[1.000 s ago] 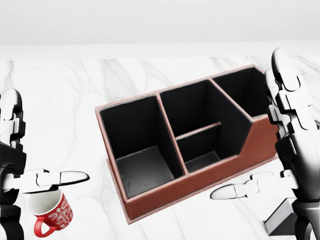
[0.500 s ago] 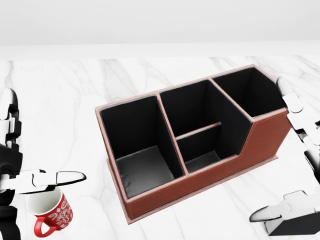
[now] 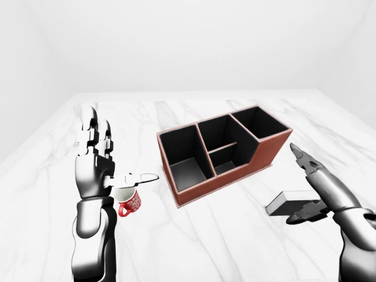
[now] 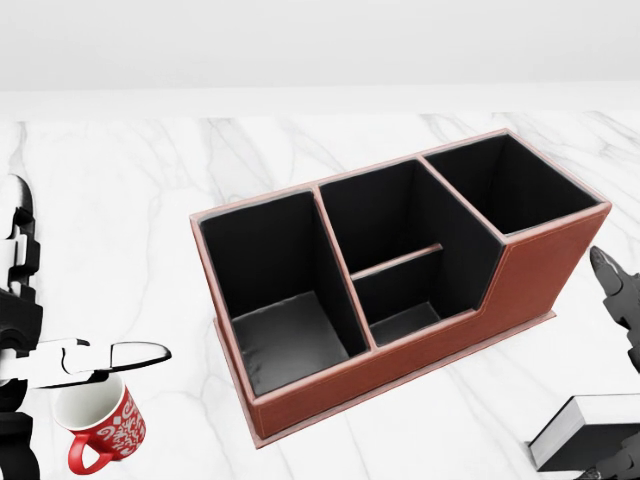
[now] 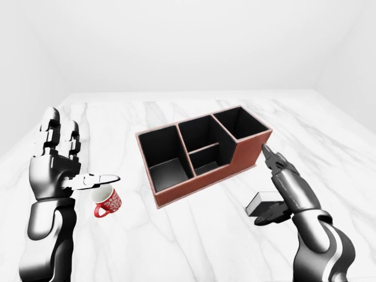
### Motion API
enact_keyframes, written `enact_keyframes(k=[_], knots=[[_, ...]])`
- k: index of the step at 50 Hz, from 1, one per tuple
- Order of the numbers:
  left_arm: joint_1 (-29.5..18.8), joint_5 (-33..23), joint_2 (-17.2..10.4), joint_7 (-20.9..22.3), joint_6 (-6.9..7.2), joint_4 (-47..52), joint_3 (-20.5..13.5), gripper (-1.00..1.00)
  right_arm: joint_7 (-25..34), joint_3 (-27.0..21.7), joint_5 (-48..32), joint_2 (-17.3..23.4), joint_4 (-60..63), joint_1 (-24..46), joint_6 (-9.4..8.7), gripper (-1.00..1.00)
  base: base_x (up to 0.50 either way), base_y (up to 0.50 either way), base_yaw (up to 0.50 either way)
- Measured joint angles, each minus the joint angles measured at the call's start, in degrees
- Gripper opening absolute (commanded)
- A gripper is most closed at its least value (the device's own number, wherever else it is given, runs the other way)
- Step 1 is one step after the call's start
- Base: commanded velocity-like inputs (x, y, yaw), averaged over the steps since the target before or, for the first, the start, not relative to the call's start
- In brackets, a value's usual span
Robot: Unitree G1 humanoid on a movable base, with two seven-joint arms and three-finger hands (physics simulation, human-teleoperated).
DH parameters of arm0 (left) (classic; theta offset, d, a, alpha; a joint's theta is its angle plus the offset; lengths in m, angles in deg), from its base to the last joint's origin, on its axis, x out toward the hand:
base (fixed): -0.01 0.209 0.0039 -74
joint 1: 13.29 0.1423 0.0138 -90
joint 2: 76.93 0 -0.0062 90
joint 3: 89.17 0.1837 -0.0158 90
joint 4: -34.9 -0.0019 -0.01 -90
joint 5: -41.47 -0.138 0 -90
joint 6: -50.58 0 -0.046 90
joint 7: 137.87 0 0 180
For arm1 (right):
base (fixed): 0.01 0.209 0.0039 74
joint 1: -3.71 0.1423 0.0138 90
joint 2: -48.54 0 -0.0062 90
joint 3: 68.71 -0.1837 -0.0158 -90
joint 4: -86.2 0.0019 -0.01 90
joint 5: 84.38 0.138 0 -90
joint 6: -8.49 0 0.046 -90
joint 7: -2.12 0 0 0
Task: Pick up the book and place it in the left compartment of the caddy.
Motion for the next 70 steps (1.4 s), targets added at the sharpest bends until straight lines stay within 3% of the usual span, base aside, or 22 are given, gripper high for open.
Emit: enact_keyframes(k=[41,70], knots=[[-0.20,-0.26,0.01,-0.44,0.00,-0.71,0.18,1.00,0.00,4.68,-28.75,7.23,-19.12,7.58,0.00,1.00,0.00,0.00,0.00],[0.41,-0.24,0.23,-0.34,0.00,-0.11,0.13,1.00,0.00,9.37,-39.39,11.76,-33.97,13.28,0.00,1.00,0.00,0.00,0.00]])
